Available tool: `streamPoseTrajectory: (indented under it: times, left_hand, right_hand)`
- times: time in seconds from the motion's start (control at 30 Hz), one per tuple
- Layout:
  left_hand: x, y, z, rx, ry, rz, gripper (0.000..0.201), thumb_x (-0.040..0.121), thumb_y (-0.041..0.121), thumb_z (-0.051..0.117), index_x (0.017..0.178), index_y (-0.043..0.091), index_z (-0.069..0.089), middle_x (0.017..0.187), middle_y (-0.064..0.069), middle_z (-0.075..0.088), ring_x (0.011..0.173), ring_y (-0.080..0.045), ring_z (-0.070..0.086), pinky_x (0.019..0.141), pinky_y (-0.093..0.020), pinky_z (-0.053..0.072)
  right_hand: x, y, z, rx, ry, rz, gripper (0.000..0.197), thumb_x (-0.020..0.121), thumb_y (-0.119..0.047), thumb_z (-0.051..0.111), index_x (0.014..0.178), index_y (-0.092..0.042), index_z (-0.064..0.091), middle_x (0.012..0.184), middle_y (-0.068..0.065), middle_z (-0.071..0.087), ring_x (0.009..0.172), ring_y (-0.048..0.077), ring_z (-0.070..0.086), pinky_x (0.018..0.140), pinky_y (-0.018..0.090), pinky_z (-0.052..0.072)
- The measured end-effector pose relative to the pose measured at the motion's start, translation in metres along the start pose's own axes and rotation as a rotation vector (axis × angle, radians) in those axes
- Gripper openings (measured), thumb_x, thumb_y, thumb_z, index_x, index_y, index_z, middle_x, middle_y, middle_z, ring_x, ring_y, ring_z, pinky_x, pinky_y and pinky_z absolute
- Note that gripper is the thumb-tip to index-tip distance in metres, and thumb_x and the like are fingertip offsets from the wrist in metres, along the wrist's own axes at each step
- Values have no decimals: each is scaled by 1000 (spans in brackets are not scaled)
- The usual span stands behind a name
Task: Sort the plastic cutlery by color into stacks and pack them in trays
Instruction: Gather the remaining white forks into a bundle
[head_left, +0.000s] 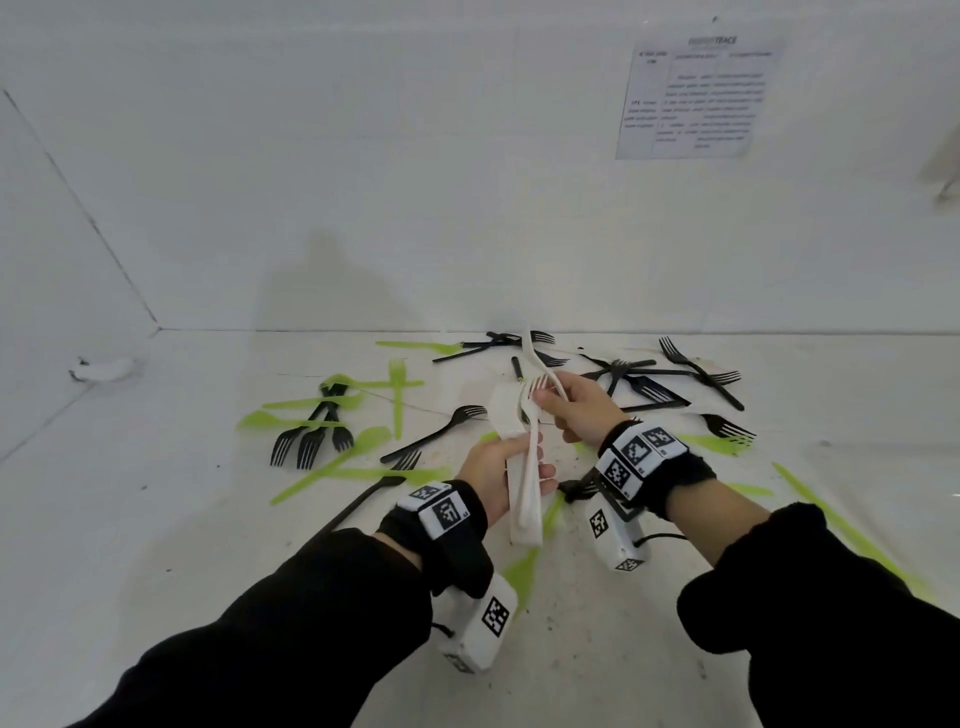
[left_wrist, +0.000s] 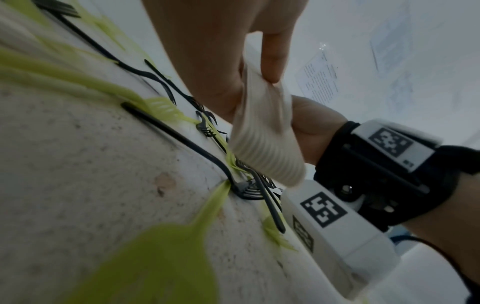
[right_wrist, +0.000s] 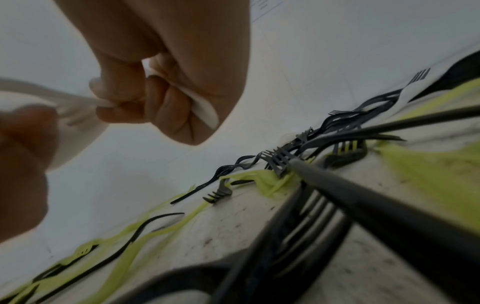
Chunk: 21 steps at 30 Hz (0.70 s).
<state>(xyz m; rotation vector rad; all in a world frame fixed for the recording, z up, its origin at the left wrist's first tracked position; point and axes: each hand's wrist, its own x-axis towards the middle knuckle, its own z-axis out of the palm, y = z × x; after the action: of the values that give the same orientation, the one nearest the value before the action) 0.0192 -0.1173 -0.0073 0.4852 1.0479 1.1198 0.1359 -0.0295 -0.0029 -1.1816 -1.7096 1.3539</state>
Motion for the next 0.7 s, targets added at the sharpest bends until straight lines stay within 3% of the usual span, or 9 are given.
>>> streamPoseTrajectory:
  times: [0.2, 0.33, 0.5, 0.7]
  left_hand:
    - [-16, -3, -5, 27, 2, -25, 16, 96, 11, 43, 87, 1, 53, 73, -11, 48, 57, -23, 52, 51, -27, 54]
    - [-22, -10, -10, 59, 3, 15, 8, 94, 7, 50, 88, 1, 51, 70, -12, 48, 47, -20, 56, 48, -27, 52]
    - [-27, -16, -14, 111, 25, 37, 16, 92, 8, 55, 104, 0, 50, 76, -13, 52, 49, -19, 62, 49, -31, 55]
    - [-36, -23, -11, 82, 29, 60, 16, 96, 13, 51, 102, -1, 50, 77, -13, 53, 61, -22, 59, 52, -29, 57]
  right_hand:
    - [-16, -1, 6, -67, 6, -5, 17, 92, -13, 53, 78, -21, 52, 61, -6, 39, 48, 9, 30, 40, 17, 27]
    - [-22, 0, 13, -15, -5, 15, 21, 95, -11, 48, 76, -21, 48, 63, -2, 34, 50, 10, 30, 43, 20, 26]
    - [-28, 6, 20, 26, -8, 19, 25, 97, -11, 44, 74, -21, 48, 60, -4, 29, 42, 5, 28, 39, 15, 23]
    - [-42, 13, 25, 222, -7, 19, 20, 96, -9, 46, 79, -18, 52, 59, -2, 28, 36, 1, 27, 35, 14, 25]
